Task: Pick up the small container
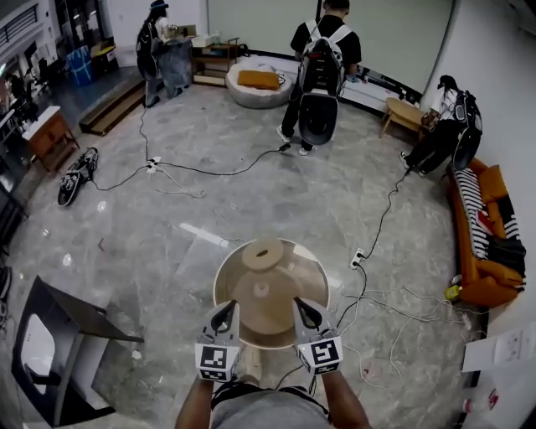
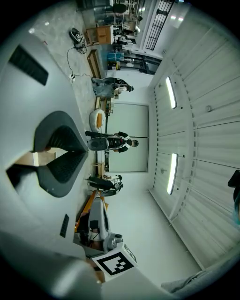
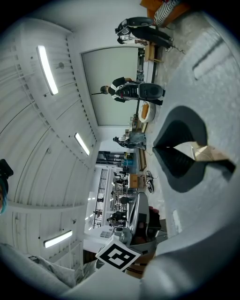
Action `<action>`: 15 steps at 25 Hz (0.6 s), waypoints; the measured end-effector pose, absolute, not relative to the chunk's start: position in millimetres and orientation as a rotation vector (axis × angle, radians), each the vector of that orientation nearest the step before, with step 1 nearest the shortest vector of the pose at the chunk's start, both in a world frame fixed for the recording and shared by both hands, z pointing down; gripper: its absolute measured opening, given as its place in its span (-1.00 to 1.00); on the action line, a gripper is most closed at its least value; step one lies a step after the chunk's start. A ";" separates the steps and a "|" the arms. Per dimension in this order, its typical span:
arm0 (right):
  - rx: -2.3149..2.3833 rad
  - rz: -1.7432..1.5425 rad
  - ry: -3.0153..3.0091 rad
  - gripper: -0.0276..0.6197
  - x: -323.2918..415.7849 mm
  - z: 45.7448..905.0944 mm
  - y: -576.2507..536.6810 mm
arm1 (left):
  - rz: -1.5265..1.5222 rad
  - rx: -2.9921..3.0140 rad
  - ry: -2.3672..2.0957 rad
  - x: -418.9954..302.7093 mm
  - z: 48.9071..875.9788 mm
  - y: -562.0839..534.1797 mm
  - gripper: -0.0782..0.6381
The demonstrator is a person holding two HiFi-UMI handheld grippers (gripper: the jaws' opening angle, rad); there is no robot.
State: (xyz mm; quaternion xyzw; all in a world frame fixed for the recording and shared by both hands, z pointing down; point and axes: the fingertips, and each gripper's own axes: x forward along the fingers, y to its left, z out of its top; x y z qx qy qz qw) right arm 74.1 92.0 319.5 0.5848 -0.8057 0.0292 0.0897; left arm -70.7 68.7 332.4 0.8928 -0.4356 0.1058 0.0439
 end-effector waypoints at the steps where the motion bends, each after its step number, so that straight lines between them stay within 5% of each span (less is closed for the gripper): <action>1: 1.744 0.092 -2.391 -0.91 72.9 321.5 82.0 | 0.325 2.733 -1.323 -71.0 334.0 58.3 -0.73; 15: 1.730 0.162 -2.336 -0.91 62.0 370.1 -14.3 | 0.365 2.710 -1.229 -72.9 387.2 -44.8 -0.73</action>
